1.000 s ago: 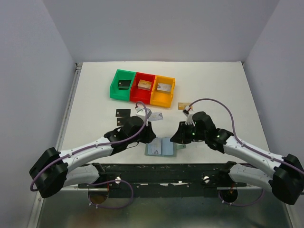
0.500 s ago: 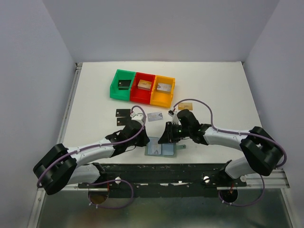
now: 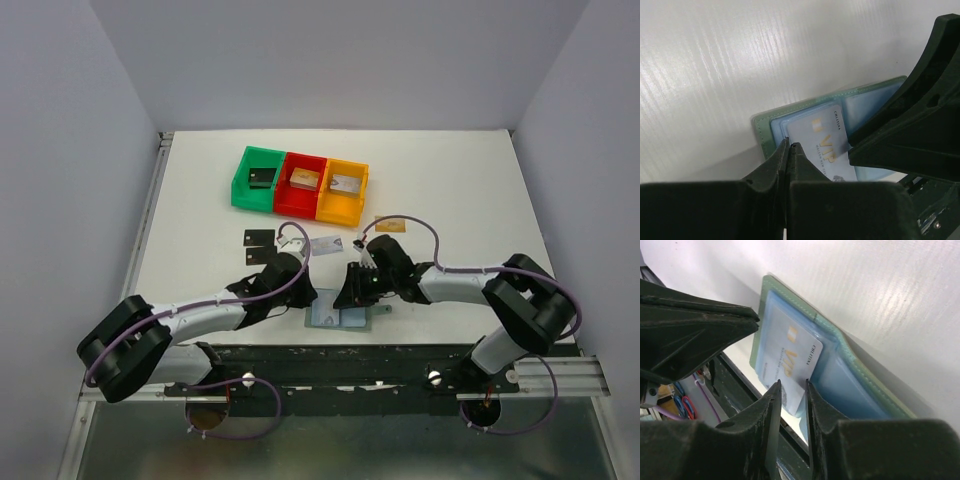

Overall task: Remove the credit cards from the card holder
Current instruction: Remove the credit card from the card holder.

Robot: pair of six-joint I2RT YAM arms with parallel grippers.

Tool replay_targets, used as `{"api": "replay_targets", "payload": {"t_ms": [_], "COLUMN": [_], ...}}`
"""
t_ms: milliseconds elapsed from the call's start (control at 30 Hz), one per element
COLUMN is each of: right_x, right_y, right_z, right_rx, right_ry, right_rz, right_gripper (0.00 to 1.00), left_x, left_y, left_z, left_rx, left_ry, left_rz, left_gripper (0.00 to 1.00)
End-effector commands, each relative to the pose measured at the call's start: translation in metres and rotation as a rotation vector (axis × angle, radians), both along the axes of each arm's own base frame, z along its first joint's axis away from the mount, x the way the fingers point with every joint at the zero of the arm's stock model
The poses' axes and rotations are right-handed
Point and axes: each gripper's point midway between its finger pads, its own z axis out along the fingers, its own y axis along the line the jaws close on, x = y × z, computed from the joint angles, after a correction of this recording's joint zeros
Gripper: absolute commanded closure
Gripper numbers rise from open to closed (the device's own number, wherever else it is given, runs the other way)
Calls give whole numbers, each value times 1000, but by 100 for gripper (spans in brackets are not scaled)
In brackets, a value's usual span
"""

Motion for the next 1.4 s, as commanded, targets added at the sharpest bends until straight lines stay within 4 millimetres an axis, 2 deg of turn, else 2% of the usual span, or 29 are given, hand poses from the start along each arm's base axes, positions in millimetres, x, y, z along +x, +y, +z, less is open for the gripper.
{"api": "replay_targets", "payload": {"t_ms": [0, 367, 600, 933, 1033, 1367], "right_x": [-1, -3, -5, -4, -1, 0], "right_y": [0, -4, 0, 3, 2, -2], "right_z": [-15, -23, -20, -17, -16, -14], "right_rx": [-6, -16, 34, 109, 127, 138], "right_ry": [20, 37, 38, 50, 45, 28], "right_rz": [-23, -48, -50, -69, -79, -87], "right_gripper": [66, 65, 72, 73, 76, 98], "left_x": [0, -5, -7, -10, -11, -10], "left_y": [5, 8, 8, 12, 14, 22], "left_z": [-8, -20, -25, -33, -33, -30], "left_rx": [9, 25, 31, 43, 49, 65], "left_ry": [23, 57, 71, 91, 92, 83], "left_rz": [33, 38, 38, 49, 58, 87], "left_gripper": [95, 99, 100, 100, 100, 100]}}
